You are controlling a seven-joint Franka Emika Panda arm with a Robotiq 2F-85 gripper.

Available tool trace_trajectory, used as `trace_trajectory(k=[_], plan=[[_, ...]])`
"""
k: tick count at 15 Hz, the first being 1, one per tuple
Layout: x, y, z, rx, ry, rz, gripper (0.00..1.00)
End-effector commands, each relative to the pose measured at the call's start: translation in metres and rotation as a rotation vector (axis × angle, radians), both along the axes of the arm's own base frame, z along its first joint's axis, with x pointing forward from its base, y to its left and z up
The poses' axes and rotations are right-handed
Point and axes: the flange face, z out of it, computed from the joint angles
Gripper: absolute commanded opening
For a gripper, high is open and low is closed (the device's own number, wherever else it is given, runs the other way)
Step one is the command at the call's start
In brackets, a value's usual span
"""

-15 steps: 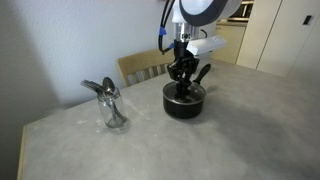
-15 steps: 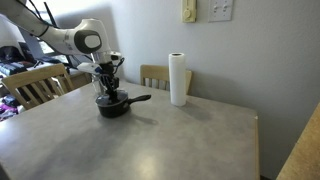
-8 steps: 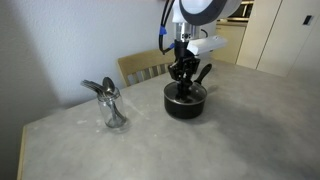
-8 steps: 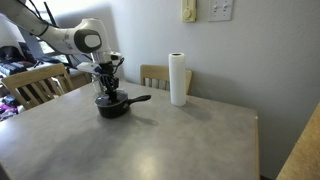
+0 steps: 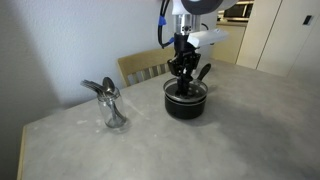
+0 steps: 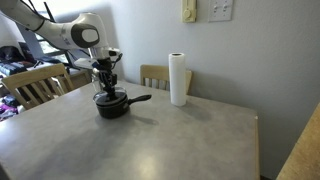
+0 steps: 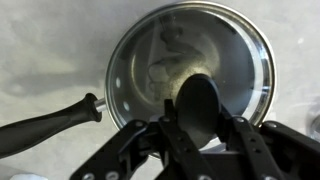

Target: Remove the lid from the top of the pot

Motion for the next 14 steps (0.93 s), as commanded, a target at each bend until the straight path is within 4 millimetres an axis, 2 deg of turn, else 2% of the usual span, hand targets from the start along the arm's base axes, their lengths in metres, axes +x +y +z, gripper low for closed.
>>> trace_trajectory(k=[1,6,8,10,14], plan=[[-0.012,0.000,0.028,0.000,0.008,-0.003,0.14],[-0.023,-0.013,0.054,-0.017,-0.008,0.011,0.14],[-0.032,-0.027,0.061,-0.018,-0.015,0.028,0.14],[-0.045,-0.050,0.063,-0.020,-0.017,0.049,0.14],[-0.074,-0.120,0.058,-0.051,0.002,0.130,0.14]])
